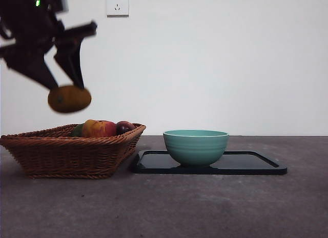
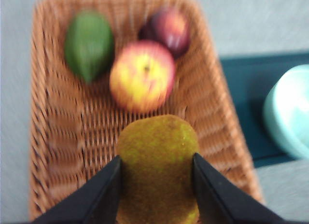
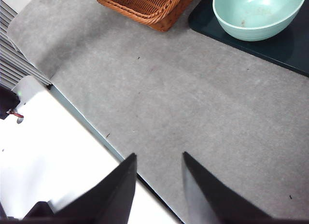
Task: Pick up the wifruite, put it on the bowl, pick up the plate, put it on desk
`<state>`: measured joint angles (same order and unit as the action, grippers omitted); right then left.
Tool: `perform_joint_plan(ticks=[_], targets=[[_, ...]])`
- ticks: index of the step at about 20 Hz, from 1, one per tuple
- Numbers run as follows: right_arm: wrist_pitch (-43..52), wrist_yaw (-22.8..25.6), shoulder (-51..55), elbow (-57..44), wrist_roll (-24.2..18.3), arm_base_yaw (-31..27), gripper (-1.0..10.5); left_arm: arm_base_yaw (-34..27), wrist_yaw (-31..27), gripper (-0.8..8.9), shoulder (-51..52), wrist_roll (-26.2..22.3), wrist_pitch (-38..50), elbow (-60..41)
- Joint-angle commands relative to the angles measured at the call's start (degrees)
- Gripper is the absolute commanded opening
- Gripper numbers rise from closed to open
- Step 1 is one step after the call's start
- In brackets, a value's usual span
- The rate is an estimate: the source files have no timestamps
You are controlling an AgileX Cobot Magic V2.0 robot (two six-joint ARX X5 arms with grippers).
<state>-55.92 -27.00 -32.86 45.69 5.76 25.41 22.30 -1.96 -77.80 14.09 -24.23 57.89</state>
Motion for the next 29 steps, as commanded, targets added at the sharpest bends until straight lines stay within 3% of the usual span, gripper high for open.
perform_joint_plan(ticks=[1,9,13,16,23,25,29], targets=[[0.74,0.07,-0.22,0.44,-0.57,0.33,1.5,0.22,-1.7,1.19,-0.31,1.07,5.44,-3.91],[1.9,0.04,-0.22,0.44,-0.33,0.33,1.5,0.57,-2.97,1.2,-9.99,1.57,14.93,-7.19],[1.9,0.04,-0.22,0.44,0.04,0.33,1.5,0.59,-2.97,1.34,-12.87,1.57,15.41,-7.19],[1.95,0.04,-0.22,0.44,0.04,0.33,1.5,0.68,-2.95,3.27,-12.85,1.81,14.88,-7.19],[2.8,0.04,-0.22,0.44,0.04,0.33,1.5,1.14,-2.45,3.45,-2.19,1.62,12.07,-7.04],[3.52,0.04,-0.22,0.44,0.09,0.33,1.5,1.44,1.36,3.44,4.5,0.37,9.29,-7.04],[3.52,0.04,-0.24,0.44,0.13,0.33,1.5,1.77,17.16,3.44,16.92,-2.54,0.15,-7.04]])
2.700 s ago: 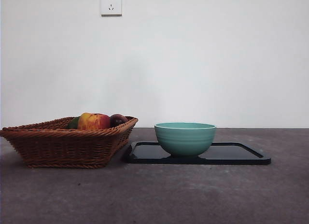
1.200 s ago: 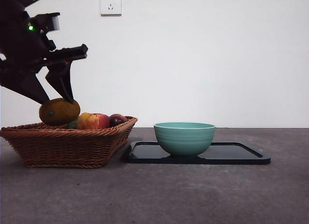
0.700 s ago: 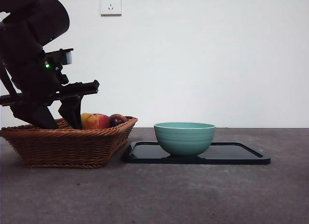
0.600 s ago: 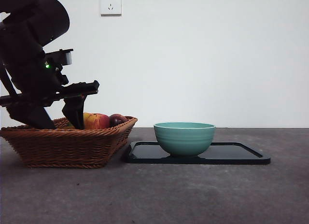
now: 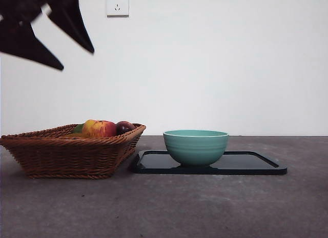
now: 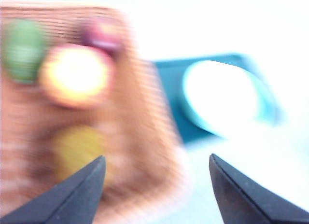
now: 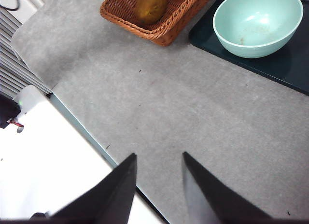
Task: Pick up the wifruite, put it on the bowl, pick up the plate, put it on desk
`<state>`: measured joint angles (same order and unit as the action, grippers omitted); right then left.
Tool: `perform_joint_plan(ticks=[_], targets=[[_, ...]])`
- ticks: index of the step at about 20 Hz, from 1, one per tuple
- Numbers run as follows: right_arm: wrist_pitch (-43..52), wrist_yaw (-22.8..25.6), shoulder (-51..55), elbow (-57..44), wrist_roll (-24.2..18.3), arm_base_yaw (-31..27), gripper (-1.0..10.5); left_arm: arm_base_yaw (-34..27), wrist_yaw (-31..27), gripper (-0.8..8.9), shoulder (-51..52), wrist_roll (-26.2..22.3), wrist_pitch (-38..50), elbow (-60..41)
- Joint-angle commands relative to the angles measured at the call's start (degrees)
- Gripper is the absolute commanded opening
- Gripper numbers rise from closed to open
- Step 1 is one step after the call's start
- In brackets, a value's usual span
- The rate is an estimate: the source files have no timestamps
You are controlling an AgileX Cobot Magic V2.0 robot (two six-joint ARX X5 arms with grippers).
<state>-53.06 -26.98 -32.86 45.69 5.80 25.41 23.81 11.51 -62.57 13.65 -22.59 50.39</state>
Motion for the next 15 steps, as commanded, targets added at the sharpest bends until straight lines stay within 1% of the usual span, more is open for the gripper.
perform_joint_plan(ticks=[1,5,7,11,13,15], targets=[[0.66,0.02,-0.24,0.44,0.09,0.33,1.5,0.26,6.97,3.44,3.96,-2.56,-3.54,0.46],[0.66,0.02,-0.24,0.44,0.11,0.33,1.5,0.26,16.7,3.4,10.36,-5.51,-10.93,0.46],[0.63,0.02,-0.24,0.44,0.2,0.33,1.5,0.26,19.87,3.39,12.31,-7.54,-14.6,0.46],[0.52,0.02,-0.24,0.44,0.22,0.33,1.5,0.26,20.44,3.39,13.68,-11.87,-21.14,0.46],[0.5,0.02,-0.24,0.44,0.28,0.33,1.5,0.26,20.44,3.39,13.66,-13.03,-22.49,0.46],[0.5,0.02,-0.24,0.44,0.87,0.33,1.5,0.26,20.41,3.39,13.66,-13.2,-22.64,0.46]])
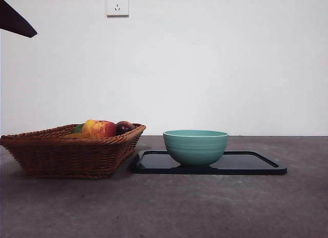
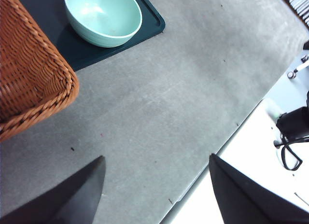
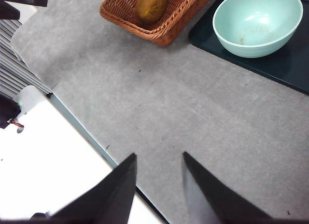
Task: Pick up the wifruite, put it on the bowl, pick up the plate, put it on desk
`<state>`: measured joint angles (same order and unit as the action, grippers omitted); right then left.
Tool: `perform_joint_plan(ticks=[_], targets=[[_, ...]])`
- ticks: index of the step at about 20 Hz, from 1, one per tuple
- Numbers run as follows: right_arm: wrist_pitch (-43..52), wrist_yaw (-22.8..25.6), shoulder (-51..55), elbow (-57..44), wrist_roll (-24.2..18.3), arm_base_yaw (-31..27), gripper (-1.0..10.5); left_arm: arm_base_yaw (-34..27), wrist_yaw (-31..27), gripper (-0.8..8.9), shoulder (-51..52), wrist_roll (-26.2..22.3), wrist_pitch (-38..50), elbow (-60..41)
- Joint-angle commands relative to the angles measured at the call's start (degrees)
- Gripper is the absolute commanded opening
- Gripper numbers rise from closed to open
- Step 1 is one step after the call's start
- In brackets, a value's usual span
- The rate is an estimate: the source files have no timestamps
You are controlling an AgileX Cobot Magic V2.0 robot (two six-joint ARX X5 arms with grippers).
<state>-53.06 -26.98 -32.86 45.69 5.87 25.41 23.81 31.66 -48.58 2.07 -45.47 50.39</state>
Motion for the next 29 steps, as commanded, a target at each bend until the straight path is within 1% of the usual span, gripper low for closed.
perform_joint_plan(ticks=[1,7,8,9,10,11,13,15,18,20,24,29], targets=[[0.5,0.02,-0.24,0.44,0.9,0.33,1.5,0.26,0.28,3.39,-0.33,-1.64,0.28,0.46],[0.76,0.37,-0.28,0.44,1.7,0.33,1.5,0.26,0.26,3.4,-0.33,-2.08,0.31,0.46],[1.27,2.05,-0.37,0.44,4.02,0.33,1.6,0.26,0.26,3.39,-0.33,-2.1,0.33,0.46],[2.27,3.96,-0.39,0.44,6.51,0.33,2.0,0.26,0.26,3.39,-0.33,-2.08,0.33,0.46],[3.85,5.29,-0.42,0.44,8.31,0.33,3.0,0.26,0.26,3.39,-0.33,-2.08,0.33,0.46],[5.95,6.75,-0.96,0.5,9.97,0.33,3.5,0.26,0.26,3.4,-0.33,-2.08,0.35,0.46],[10.56,9.22,-2.75,1.03,12.7,0.26,3.6,0.26,0.26,3.39,-0.33,-2.08,0.48,0.46],[14.43,10.93,-6.71,2.16,13.9,0.22,3.6,0.26,0.26,3.4,-0.33,-2.08,0.48,0.46],[17.49,12.48,-15.78,5.81,13.46,-0.2,3.6,0.26,0.26,3.39,-0.33,-2.12,0.48,0.46],[18.1,12.46,-23.47,9.62,12.07,-1.16,3.6,0.26,0.26,3.4,-0.33,-2.91,0.46,0.46],[18.23,12.48,-37.27,17.51,8.94,-3.13,3.6,0.26,0.26,3.4,-0.33,-2.95,0.44,0.46],[18.91,12.52,-49.92,24.35,6.67,-4.9,3.6,0.26,0.26,3.4,-0.33,-2.93,0.37,0.46]])
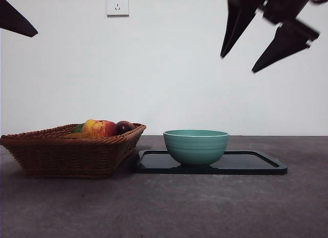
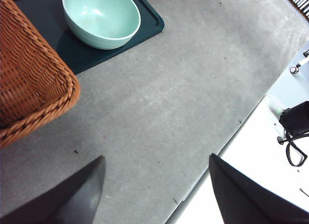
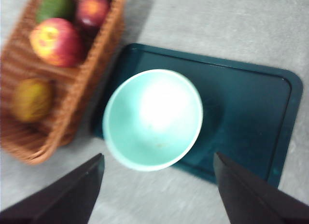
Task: Pick up the wifruite, put it on the bowl, pick up the plate, put it on desk
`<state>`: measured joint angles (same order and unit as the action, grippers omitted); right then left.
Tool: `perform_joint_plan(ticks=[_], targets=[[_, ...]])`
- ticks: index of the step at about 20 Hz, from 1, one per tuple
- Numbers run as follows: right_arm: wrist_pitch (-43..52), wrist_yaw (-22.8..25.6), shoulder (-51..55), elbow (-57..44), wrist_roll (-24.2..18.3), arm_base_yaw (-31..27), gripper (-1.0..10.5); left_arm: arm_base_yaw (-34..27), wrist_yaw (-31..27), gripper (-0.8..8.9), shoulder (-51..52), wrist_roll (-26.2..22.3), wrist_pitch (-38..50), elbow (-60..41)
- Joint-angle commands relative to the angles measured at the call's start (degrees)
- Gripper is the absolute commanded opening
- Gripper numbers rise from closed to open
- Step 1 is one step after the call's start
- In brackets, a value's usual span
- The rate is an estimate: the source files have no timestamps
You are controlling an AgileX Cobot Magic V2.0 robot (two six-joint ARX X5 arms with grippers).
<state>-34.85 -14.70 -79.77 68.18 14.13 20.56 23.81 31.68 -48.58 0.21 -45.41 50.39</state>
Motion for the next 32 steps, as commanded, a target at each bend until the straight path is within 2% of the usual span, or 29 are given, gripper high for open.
perform_joint_plan(ticks=[1,15,20,22,32], targets=[[2.05,0.26,-5.2,2.25,-1.86,-0.13,3.6,0.26,0.24,3.4,-0.33,-1.07,0.31,0.46],[11.74,1.46,-23.3,2.27,-2.19,-0.07,3.5,0.26,0.24,3.4,-0.33,-1.07,-0.02,0.46],[14.01,3.02,-24.09,2.27,-2.62,-0.07,1.0,0.26,0.24,3.39,-0.33,-1.07,-0.02,0.46],[14.03,3.06,-24.09,2.27,-2.62,-0.13,0.5,0.26,0.24,3.4,-0.33,-1.07,-0.04,0.46],[14.84,3.04,-20.2,2.56,-2.64,-0.11,0.1,0.26,0.24,3.39,-0.33,-1.07,-0.07,0.46]])
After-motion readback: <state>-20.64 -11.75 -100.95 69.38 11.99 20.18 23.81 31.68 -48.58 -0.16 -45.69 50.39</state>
